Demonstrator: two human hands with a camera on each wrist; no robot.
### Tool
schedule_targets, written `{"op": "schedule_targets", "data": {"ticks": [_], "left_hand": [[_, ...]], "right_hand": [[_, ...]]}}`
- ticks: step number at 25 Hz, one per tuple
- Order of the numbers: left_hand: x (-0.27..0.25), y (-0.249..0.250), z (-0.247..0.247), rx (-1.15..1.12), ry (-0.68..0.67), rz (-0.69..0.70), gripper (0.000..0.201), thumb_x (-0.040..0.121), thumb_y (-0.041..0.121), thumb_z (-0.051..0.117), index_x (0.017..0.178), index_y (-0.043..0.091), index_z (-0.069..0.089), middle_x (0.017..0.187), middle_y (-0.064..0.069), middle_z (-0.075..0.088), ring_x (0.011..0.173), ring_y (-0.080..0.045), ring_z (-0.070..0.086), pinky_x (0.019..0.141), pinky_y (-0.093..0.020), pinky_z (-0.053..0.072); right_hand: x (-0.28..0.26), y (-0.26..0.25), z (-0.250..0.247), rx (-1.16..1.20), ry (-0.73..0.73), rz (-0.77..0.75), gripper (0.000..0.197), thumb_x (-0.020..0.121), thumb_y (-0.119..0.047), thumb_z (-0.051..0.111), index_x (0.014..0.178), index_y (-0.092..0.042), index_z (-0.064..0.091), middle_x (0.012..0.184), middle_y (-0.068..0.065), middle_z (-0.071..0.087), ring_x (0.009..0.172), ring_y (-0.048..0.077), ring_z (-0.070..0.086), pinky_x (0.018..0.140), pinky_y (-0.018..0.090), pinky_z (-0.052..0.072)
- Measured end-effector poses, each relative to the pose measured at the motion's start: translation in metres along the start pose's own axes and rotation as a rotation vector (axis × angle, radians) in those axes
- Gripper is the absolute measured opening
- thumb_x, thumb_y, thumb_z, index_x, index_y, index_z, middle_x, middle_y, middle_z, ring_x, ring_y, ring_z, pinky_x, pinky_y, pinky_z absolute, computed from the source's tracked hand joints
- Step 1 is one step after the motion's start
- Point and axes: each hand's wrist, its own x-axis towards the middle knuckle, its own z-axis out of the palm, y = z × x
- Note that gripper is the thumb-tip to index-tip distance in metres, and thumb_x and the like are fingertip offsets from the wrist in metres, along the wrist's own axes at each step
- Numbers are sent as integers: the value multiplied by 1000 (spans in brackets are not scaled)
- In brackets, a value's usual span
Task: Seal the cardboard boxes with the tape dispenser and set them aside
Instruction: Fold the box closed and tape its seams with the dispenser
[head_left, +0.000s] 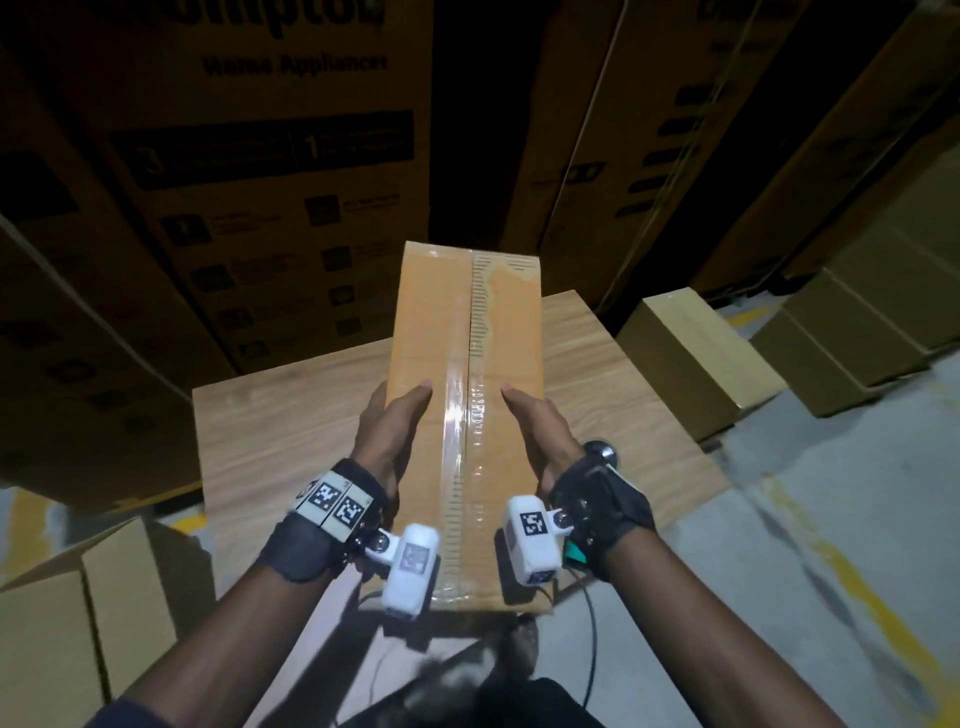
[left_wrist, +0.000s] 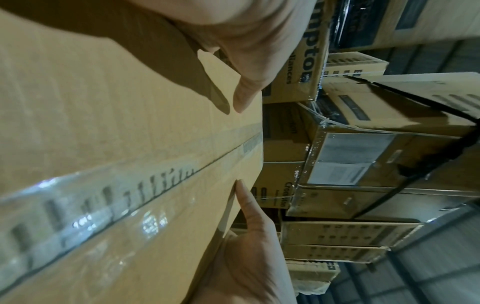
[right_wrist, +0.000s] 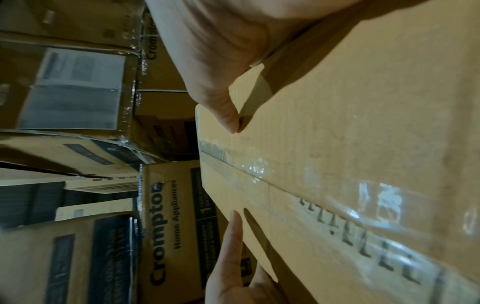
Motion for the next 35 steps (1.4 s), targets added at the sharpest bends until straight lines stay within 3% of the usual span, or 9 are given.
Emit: {"op": "schedule_targets", "data": {"ticks": [3,8,14,17,21,24,31,35], "left_hand": [[-18,13,37,-10,-23,24,44,93,38,71,133,31,54,107,-7,76,82,-21,78,60,-35,60],[-36,16,129,-61,-54,51,41,95,30,71,133,28,58,94,-4,79,79,-20,77,55,-30,59],[-32,-22,316,3,-120,94,49,93,23,73,138,28,55,95,-2,79,81,-17,77,55,-27,59],[-26,-49,406,34,-173,65,50,92,24,74,138,30,54,96,-1,79,81,-16,77,57,-28,60],[-12,-81,512,82,-251,20,53,92,27,74,140,31,54,106,-3,76,79,-12,76,55,-25,59],[5,-108,582,126,-300,-19,58,91,29,75,143,33,51,111,-3,74,81,-11,76,57,-24,59],[85,-145,713,114,-231,-78,49,89,31,77,133,37,56,97,1,78,79,-15,77,59,-28,60],[164,-161,772,72,-128,-76,60,86,37,79,138,43,51,108,3,75,92,-18,75,76,-39,59]], "right_hand": [[-14,-29,-29,4,-56,-57,69,78,-42,81,137,-14,57,118,13,74,108,33,72,90,47,59],[-35,-79,-111,35,-61,-165,75,75,-45,83,137,-16,52,117,14,74,107,33,72,88,49,59],[-26,-139,-291,125,-19,-237,76,79,-41,83,142,-12,52,121,17,72,107,33,72,80,42,58],[-32,-162,-378,149,15,-264,62,87,-36,77,139,-11,55,122,18,71,105,31,72,78,40,59],[-37,-185,-480,188,100,-269,48,93,-32,69,135,-9,61,122,20,70,109,36,70,85,45,59],[-26,-198,-548,205,174,-233,51,93,-35,70,137,-12,59,123,18,71,106,33,71,79,42,59],[66,-246,-669,164,203,-138,48,91,-36,71,132,-14,65,122,18,72,111,37,69,94,49,57],[172,-277,-723,44,191,-95,63,83,-41,80,137,-18,58,122,16,72,111,36,70,98,57,54]]}}
